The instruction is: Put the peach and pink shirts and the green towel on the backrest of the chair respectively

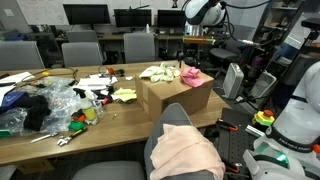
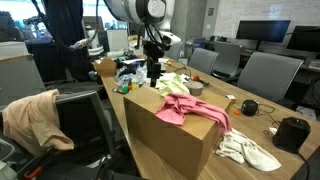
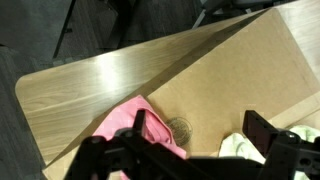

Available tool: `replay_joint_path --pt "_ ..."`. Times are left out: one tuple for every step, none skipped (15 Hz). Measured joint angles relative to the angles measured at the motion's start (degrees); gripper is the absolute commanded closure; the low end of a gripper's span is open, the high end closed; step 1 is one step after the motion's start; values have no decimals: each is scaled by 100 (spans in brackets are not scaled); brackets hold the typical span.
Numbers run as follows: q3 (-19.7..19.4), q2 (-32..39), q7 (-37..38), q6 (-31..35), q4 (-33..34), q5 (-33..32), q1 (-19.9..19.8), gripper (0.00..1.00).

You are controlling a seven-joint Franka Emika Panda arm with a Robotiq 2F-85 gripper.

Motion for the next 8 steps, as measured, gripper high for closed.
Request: replay_joint_path --pt "-9 51 33 24 -2 0 0 0" --pt "-21 109 60 39 -4 4 -2 0" --pt "-37 177 83 51 -5 5 -3 0" --pt "-57 254 98 56 -9 8 -5 0" --pt "-77 334 100 57 -13 28 -12 0" --pt "-99 415 100 58 -18 71 -22 0" --pt "-123 487 99 59 -24 140 -36 0" --pt "-149 549 93 60 -35 240 -50 0"
